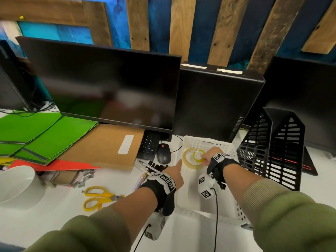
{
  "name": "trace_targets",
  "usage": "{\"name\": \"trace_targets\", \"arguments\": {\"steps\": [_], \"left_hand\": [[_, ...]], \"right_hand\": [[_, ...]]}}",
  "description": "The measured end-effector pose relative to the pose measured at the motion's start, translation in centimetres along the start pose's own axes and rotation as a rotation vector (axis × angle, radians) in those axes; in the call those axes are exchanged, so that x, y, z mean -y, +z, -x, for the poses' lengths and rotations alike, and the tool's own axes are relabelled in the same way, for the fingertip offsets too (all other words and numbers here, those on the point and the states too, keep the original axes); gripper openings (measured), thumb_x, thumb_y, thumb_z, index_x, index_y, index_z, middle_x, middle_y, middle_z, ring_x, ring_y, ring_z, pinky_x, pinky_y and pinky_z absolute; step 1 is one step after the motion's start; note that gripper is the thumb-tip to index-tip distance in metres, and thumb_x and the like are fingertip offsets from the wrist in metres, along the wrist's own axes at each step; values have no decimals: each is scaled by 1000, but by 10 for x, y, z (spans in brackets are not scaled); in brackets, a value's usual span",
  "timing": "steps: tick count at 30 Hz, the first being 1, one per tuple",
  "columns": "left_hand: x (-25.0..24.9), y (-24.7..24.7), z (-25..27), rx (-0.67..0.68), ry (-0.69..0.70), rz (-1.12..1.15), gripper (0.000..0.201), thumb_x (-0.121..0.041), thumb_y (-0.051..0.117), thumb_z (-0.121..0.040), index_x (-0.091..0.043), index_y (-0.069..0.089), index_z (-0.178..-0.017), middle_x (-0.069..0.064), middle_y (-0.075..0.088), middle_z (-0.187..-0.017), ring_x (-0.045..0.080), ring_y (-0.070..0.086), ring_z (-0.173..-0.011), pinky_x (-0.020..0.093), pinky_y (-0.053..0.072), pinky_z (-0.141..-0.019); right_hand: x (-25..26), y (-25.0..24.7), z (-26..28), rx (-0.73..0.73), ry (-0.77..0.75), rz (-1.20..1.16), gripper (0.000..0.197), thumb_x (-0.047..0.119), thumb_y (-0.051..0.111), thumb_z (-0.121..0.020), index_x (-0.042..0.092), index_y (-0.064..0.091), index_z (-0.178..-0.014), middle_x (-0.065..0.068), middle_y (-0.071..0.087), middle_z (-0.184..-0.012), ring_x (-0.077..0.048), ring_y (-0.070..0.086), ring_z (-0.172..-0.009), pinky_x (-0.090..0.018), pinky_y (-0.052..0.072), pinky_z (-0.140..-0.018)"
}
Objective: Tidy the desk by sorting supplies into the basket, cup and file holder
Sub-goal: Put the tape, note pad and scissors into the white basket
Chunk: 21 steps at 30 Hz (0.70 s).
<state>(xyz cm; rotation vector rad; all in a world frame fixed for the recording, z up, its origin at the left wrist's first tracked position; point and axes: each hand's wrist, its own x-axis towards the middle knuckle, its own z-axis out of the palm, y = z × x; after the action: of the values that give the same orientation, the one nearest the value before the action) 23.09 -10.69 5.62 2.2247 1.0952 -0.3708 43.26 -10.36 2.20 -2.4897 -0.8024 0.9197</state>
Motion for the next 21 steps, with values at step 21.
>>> {"name": "trace_targets", "arguments": {"steps": [21], "left_hand": [[7,-2,-2,-14,-3,60,65,-19,38,-95,-28,5,-150,14,58,-122,29,61,-101,36,50,-88]], "right_hand": [[28,10,29,-68,-158,450,33,19,42,-97,3,53,-123,-13,55,-130,-29,51,-122,-32,39,-101]]}}
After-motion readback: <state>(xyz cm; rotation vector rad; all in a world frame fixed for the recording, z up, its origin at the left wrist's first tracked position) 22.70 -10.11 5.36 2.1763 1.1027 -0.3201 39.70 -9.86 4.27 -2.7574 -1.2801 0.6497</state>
